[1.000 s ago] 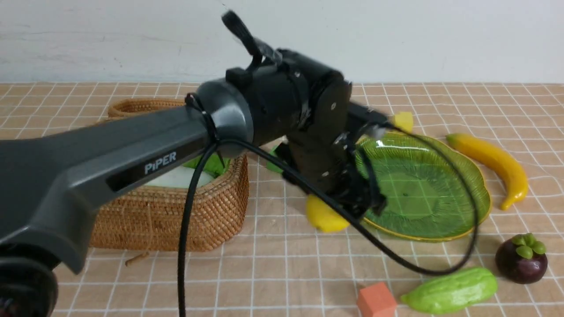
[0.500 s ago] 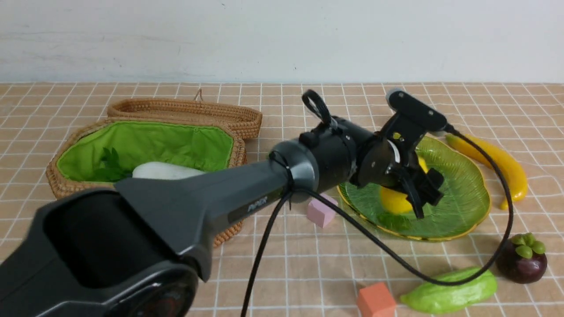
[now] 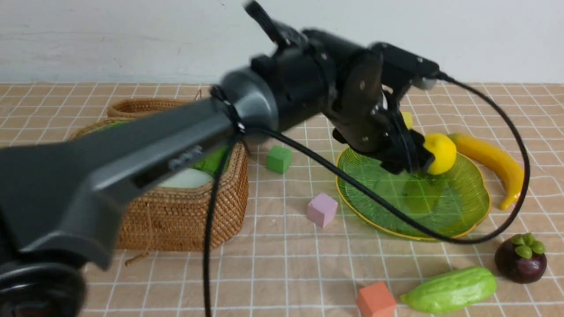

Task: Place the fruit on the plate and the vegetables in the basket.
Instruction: Take a chayote with your right arm and place it on the basket on the left.

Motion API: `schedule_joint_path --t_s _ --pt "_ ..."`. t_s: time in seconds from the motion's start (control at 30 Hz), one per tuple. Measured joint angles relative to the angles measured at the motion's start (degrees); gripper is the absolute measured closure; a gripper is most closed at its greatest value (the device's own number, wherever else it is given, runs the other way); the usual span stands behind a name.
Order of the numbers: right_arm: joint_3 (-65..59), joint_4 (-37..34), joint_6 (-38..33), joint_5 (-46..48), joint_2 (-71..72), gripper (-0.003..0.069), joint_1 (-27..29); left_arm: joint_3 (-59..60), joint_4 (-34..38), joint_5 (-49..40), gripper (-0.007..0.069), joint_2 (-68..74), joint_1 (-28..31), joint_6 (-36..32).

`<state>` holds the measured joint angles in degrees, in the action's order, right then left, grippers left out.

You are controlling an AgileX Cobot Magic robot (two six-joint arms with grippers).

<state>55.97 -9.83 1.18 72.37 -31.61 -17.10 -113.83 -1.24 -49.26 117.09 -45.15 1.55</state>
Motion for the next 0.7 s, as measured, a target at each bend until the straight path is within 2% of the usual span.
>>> schedule_joint_path --t_s 0.07,0.13,0.17,0.2,0.33,0.43,0.57,0.7 --pt "-0.10 0.00 -2.72 0.00 -3.56 0.0480 0.00 -0.23 -0.04 -10.22 0.0381 -6.28 0.00 3.30" --pt "-0.10 0.00 -5.24 -0.35 -6.74 0.0476 0.00 -0.38 -0.17 -15.95 0.0526 -10.19 0.00 4.09" --pt "-0.10 0.00 -5.49 -0.51 -7.42 0.0475 0.00 -0.38 -0.17 -16.54 0.0541 -11.02 0.00 4.10" --pt "-0.10 -0.06 -7.97 -1.28 -10.40 0.0472 0.00 -0.38 -0.17 -20.48 0.0627 -14.07 0.00 4.35" --pt "-0.10 -1.30 -14.03 -2.99 -16.60 0.0463 0.00 1.93 -0.17 -21.90 0.0638 -20.70 0.00 4.52" --pt "-0.10 -3.25 -21.88 -4.31 -24.09 0.0443 0.00 10.70 0.42 -22.14 0.0638 -29.76 0.00 4.97" --pt "-0.10 -5.12 -31.60 -6.74 -32.54 0.0374 0.00 28.22 2.57 -21.48 0.0638 -43.77 0.00 5.58" --pt "-0.10 -4.91 -41.02 -8.30 -40.16 0.0286 0.00 44.55 3.89 -16.72 0.0638 -57.60 0.00 5.65"
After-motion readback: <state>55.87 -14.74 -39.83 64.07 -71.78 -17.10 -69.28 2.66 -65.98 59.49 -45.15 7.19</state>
